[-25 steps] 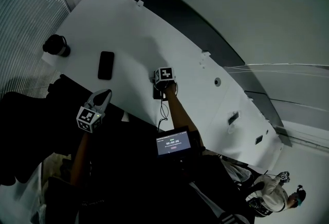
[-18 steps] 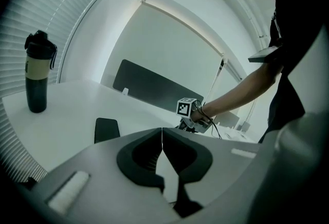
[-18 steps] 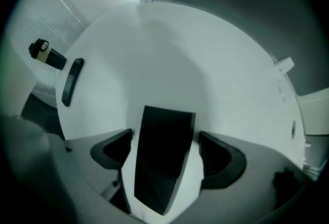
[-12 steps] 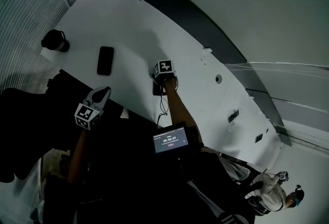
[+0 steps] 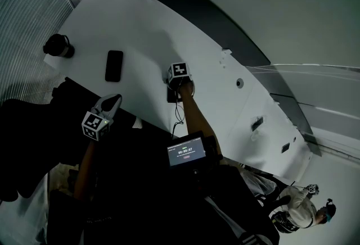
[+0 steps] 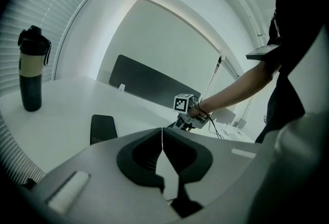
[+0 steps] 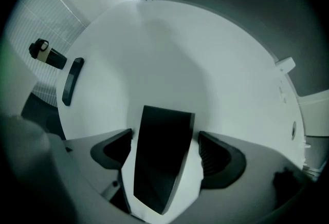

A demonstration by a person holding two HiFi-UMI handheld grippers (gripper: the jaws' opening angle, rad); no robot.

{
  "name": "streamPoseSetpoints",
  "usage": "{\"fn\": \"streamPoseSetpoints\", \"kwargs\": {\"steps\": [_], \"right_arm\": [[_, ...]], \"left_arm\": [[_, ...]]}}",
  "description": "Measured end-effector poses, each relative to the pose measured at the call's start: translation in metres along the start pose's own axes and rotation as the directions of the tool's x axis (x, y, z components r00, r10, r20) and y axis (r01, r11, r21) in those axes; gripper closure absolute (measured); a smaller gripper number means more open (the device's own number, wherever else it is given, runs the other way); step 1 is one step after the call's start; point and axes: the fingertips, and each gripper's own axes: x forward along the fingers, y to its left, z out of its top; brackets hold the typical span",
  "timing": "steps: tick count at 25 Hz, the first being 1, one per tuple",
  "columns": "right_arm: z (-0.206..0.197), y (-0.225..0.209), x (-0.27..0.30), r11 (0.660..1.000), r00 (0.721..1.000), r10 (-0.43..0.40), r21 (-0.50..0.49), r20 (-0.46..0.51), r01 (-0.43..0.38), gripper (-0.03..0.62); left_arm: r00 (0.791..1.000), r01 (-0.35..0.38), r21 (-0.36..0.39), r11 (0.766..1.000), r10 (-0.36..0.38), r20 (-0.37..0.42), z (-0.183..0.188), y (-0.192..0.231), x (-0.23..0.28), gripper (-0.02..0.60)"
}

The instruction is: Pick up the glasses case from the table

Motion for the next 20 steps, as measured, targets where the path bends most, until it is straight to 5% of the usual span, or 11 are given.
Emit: {"fn": "streamPoseSetpoints", "kwargs": {"steps": [12,15,20], "right_arm": [[0.0007,-0.0007,-0.0045,0.999,0.997,-0.007,-0.037,0.079,0.01,0.181],[-0.0044,-0.0048,-0.0085,0.994,0.998,-0.003,-0.108,0.068,0.01,0.259],[-0.0063,-0.0072,-0.0097,0.991,0.995,-0.002,-0.136,0.095,0.015,0.273]], "left_arm": [[1.0,-0.002,-0.012,1.0,0.002,0.002,-0.0022,0.0039,0.0004,0.572],[1.0,-0.002,-0.008,1.0,0.002,0.007,0.0002,0.0042,0.0,0.572],[1.0,-0.012,0.005,1.0,0.012,0.018,0.003,0.0056,0.0011,0.573]]}}
